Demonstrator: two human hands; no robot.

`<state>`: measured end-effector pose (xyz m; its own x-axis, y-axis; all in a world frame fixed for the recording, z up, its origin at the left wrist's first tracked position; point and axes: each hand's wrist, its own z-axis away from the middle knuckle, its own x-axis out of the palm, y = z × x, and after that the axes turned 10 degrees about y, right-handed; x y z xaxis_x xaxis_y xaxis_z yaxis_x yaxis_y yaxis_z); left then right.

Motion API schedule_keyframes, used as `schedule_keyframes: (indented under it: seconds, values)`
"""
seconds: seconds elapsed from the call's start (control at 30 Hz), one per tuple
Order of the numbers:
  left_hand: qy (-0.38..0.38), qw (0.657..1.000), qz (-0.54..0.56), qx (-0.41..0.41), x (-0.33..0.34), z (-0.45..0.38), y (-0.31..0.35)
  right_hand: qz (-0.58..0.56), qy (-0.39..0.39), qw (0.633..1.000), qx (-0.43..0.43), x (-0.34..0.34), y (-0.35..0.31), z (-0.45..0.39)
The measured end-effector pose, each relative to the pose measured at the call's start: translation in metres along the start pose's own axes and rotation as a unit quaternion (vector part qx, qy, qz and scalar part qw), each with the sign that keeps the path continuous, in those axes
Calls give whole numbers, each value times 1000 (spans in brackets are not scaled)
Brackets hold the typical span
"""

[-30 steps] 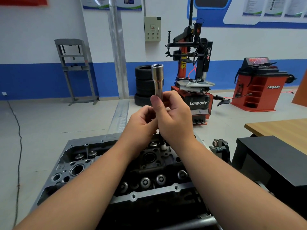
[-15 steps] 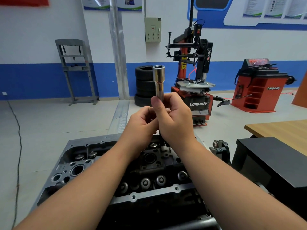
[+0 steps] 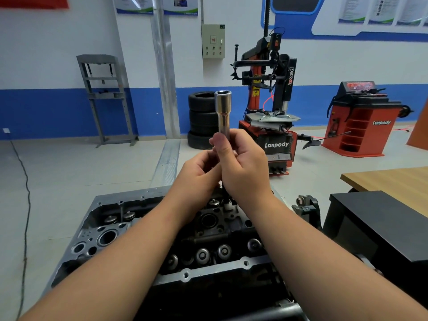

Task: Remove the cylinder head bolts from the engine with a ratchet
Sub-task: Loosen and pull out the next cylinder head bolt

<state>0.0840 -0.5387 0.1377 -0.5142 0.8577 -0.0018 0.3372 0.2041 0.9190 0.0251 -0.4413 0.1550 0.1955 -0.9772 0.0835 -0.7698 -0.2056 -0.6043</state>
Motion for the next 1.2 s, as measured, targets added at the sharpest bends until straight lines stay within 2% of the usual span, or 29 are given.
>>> schedule_keyframes:
  seconds: [0.13, 0.27, 0.47, 0.63, 0.77, 0.9, 1.07, 1.2]
  values:
    - [-37, 999, 20, -8, 1, 2, 3, -11, -10, 999, 36, 2, 0, -1]
    - [-16, 999, -8, 33, 2, 1, 1, -14, 2, 1000, 26, 1, -1, -1]
    - [24, 999, -7, 24, -1, -2, -2, 1, -4, 1000, 9, 0, 0, 0]
    - [-28, 999, 23, -1, -1, 0, -1, -11, -18, 999, 45, 3, -1, -1]
    - [-18, 999, -3, 32, 0, -1, -1, -17, -1, 1000, 22, 1, -3, 0]
    - [23, 999, -19, 18, -1, -2, -2, 0, 6, 1000, -1, 0, 0, 1]
    - [-33, 999, 21, -7, -1, 2, 0, -12, -21, 999, 38, 3, 1, -1]
    - [-14, 999, -5, 35, 1, 1, 2, -14, -6, 1000, 18, 1, -1, -1]
